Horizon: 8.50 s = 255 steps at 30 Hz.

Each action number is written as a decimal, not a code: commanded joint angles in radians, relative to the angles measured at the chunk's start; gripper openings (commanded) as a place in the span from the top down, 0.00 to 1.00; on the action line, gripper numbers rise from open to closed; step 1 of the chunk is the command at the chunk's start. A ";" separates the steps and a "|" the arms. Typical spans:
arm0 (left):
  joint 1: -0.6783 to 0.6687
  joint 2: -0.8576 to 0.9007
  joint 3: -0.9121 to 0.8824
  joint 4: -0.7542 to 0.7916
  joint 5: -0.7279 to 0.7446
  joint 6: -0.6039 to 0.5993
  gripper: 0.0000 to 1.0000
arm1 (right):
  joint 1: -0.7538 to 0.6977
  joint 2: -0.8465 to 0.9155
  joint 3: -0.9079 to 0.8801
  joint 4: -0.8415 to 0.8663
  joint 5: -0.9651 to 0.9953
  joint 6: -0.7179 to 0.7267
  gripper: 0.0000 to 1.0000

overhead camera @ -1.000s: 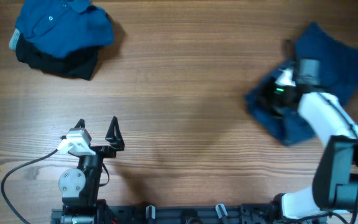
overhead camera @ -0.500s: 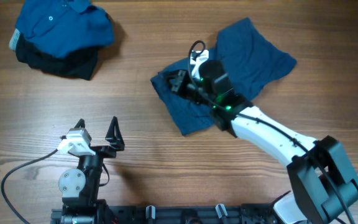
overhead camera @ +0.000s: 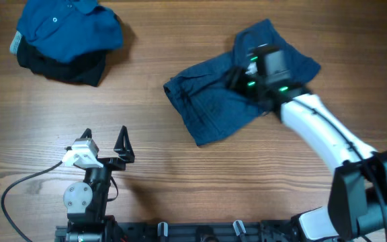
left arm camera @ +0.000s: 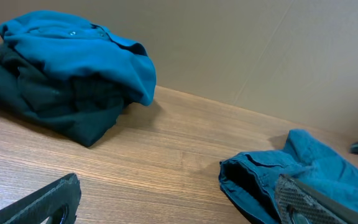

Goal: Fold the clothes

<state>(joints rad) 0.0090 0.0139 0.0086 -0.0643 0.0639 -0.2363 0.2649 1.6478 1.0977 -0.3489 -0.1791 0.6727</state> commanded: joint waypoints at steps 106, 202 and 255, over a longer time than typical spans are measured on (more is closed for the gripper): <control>0.007 -0.007 -0.003 -0.009 -0.013 0.024 0.00 | -0.127 0.108 0.130 -0.489 0.112 -0.282 0.34; -0.553 1.612 0.952 -0.475 -0.118 -0.458 0.96 | -0.159 0.192 0.104 -0.428 -0.087 -0.430 0.96; -0.304 1.767 0.951 -0.423 0.014 -0.302 0.88 | -0.221 0.342 -0.006 -0.360 0.345 -0.190 0.96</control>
<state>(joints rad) -0.3439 1.7542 0.9634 -0.5064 0.1402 -0.5858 0.0986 1.9076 1.1419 -0.6685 -0.0990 0.4416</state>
